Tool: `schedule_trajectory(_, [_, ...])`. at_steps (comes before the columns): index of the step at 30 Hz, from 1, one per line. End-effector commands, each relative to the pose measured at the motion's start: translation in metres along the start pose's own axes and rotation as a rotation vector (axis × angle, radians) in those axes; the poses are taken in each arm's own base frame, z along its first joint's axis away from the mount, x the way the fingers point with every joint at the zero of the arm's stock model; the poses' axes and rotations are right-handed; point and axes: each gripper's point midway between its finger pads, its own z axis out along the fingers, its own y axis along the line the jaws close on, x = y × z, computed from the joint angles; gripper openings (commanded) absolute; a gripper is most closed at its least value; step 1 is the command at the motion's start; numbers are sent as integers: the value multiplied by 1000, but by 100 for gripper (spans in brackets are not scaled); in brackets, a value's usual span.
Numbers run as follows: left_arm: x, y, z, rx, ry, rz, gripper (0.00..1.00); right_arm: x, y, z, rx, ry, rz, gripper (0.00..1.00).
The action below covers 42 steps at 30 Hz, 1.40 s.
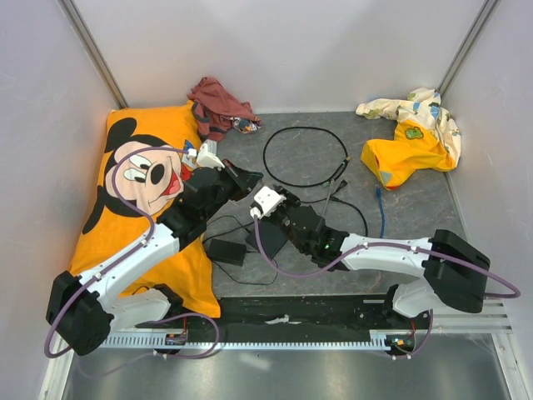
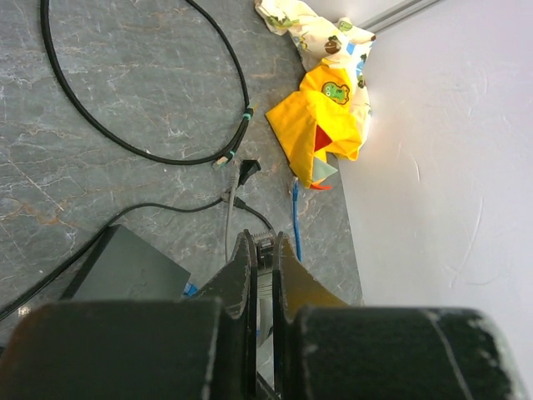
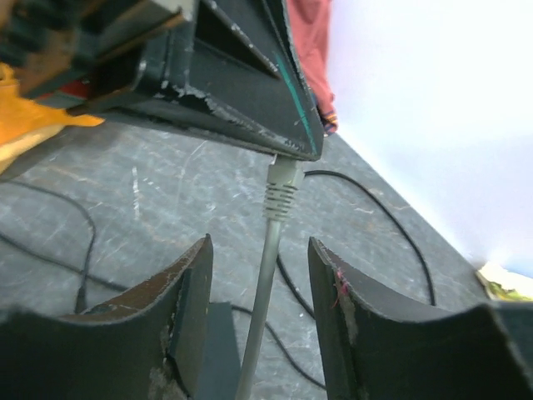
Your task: Insert the plug into the switch port
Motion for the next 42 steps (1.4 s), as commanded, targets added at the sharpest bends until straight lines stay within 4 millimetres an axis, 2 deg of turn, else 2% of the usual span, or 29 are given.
schedule_trajectory(1, [-23, -24, -8, 39, -69, -31, 2, -38, -23, 9, 123, -92, 23, 54])
schedule_trajectory(5, [-23, -21, -8, 26, -71, -24, 2, -45, -20, 13, 120, -108, 27, 50])
schedule_trajectory(8, [-22, -19, -7, 18, -66, -19, 1, -48, -18, 14, 112, -114, 30, 43])
schedule_trajectory(9, [-21, -19, -7, 19, -64, -17, 2, -46, -15, 14, 101, -105, 25, 32])
schedule_trajectory(11, [-21, -17, -6, 11, -65, 2, 2, -47, -16, 13, 95, -98, 31, 21])
schedule_trajectory(12, [-23, -17, -6, 9, -69, 12, 2, -42, -13, 12, 80, -77, 30, 10])
schedule_trajectory(14, [-24, -16, -6, 7, -73, 61, 2, -41, -14, 7, 67, -61, 39, 0])
schedule_trajectory(15, [-25, -16, -6, 7, -76, 81, 6, -34, -10, 4, 45, -31, 43, 0])
schedule_trajectory(16, [-25, -14, -6, 4, -76, 119, 14, -30, -9, 1, 30, -19, 47, 0])
schedule_trajectory(17, [-26, -13, -6, 4, -77, 140, 19, -32, -11, -5, 22, -17, 60, 0])
schedule_trajectory(18, [-25, -11, -6, 3, -76, 188, 23, -19, -5, -8, -13, 30, 71, 0])
schedule_trajectory(19, [-26, -10, -7, 3, -77, 209, 32, -15, -3, -12, -33, 51, 79, 0])
schedule_trajectory(20, [-26, -9, -7, 4, -79, 230, 37, -15, -6, -17, -42, 60, 102, 0])
schedule_trajectory(21, [-25, -6, -8, 6, -77, 279, 40, 0, 1, -23, -93, 112, 95, 0])
schedule_trajectory(22, [-25, -5, -9, 12, -83, 297, 48, 5, 4, -28, -108, 131, 146, 0])
schedule_trajectory(23, [-20, 3, -9, 7, -75, 322, 50, 6, 4, -34, -130, 137, 174, 0])
schedule_trajectory(24, [-18, 6, -9, 13, -76, 360, 53, 25, 12, -42, -181, 200, 180, 0])
schedule_trajectory(25, [-17, 8, -12, 20, -82, 374, 61, 28, 16, -49, -210, 217, 243, 0])
schedule_trajectory(26, [-12, 15, -11, 24, -83, 391, 64, 35, 23, -54, -244, 242, 270, 0])
schedule_trajectory(27, [-7, 18, -11, 41, -68, 436, 66, 55, 27, -63, -261, 304, 294, 0])
schedule_trajectory(28, [-2, 19, -11, 56, -56, 463, 70, 59, 35, -70, -316, 316, 329, 0])
schedule_trajectory(29, [5, 24, -9, 73, -41, 488, 70, 64, 40, -75, -330, 341, 393, 0])
schedule_trajectory(30, [11, 26, -8, 87, -17, 522, 71, 79, 45, -81, -348, 376, 424, 0])
schedule_trajectory(31, [18, 33, -5, 82, 9, 535, 72, 81, 53, -88, -402, 385, 460, 0])
schedule_trajectory(32, [23, 36, -3, 92, 23, 556, 72, 89, 53, -90, -403, 410, 504, 0])
schedule_trajectory(33, [26, 37, -1, 102, 35, 591, 72, 103, 56, -97, -406, 443, 513, 0])
schedule_trajectory(36, [48, 48, 7, 130, 123, 640, 73, 122, 65, -107, -450, 479, 573, 0])
schedule_trajectory(42, [77, 74, 25, 134, 250, 647, 73, 150, 76, -109, -484, 477, 697, 0])
